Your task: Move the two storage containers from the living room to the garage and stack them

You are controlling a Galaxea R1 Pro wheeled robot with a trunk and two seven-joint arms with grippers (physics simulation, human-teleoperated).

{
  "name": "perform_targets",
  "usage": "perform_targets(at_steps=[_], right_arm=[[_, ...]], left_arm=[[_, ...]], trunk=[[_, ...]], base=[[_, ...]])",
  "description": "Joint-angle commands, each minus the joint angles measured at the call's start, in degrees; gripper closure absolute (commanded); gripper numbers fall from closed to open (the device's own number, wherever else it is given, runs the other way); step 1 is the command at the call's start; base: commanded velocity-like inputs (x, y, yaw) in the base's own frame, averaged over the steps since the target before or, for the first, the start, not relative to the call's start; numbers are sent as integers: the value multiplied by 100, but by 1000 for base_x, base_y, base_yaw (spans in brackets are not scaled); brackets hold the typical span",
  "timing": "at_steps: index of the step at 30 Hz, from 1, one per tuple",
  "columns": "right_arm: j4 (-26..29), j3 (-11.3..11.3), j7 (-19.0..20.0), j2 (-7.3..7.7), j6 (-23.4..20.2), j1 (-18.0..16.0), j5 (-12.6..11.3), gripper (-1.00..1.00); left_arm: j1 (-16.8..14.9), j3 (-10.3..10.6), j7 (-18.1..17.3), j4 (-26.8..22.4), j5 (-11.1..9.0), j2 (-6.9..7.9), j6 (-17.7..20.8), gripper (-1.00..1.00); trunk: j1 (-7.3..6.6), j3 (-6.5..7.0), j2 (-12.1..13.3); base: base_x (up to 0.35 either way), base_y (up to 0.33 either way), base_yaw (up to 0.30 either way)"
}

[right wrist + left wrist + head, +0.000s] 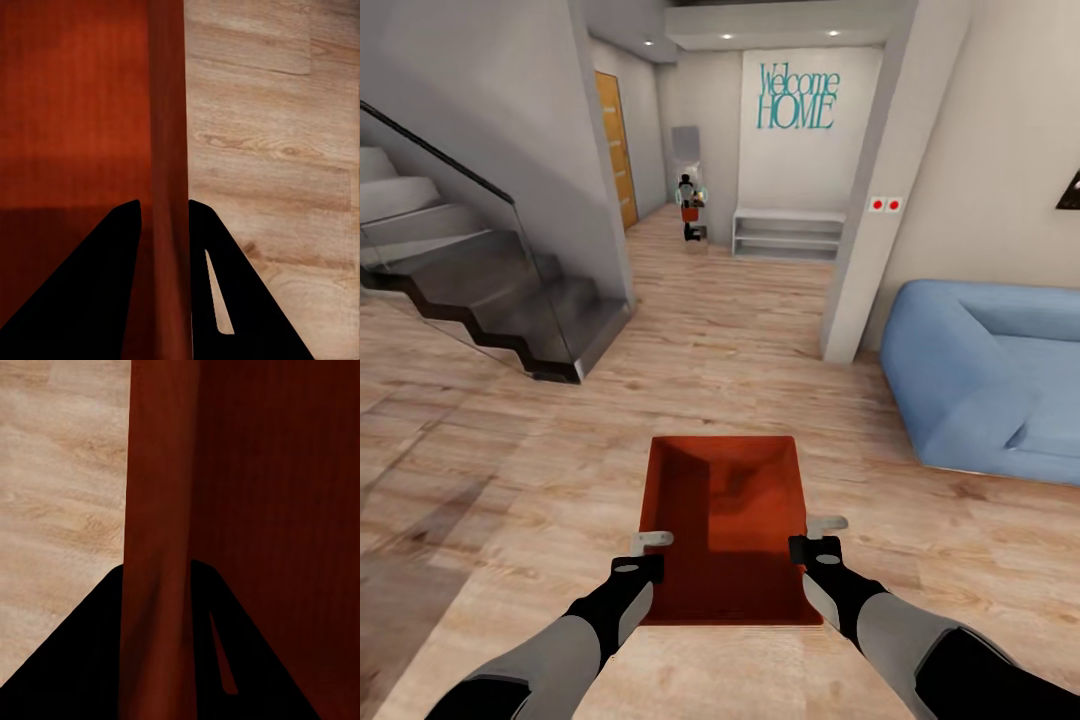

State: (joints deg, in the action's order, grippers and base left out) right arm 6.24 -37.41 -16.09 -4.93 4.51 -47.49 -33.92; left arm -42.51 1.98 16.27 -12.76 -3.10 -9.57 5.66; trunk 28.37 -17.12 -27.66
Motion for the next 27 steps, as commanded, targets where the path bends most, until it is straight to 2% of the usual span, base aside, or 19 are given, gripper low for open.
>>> perform_targets(at_steps=[1, 18, 27], right_arm=[[-158, 32, -26, 1, 33, -6, -157, 100], [-158, 32, -25, 9, 33, -4, -150, 100], [-158, 32, -25, 3, 33, -5, -150, 100]], left_arm=[[-3, 21, 105, -34, 134, 25, 4, 100], [-3, 22, 105, -34, 134, 25, 4, 100], [-3, 13, 105, -34, 134, 25, -3, 100]], trunk=[[6, -8, -8], [6, -8, -8], [6, -8, -8]], base=[[321, 90, 0], [320, 89, 0], [323, 13, 0]])
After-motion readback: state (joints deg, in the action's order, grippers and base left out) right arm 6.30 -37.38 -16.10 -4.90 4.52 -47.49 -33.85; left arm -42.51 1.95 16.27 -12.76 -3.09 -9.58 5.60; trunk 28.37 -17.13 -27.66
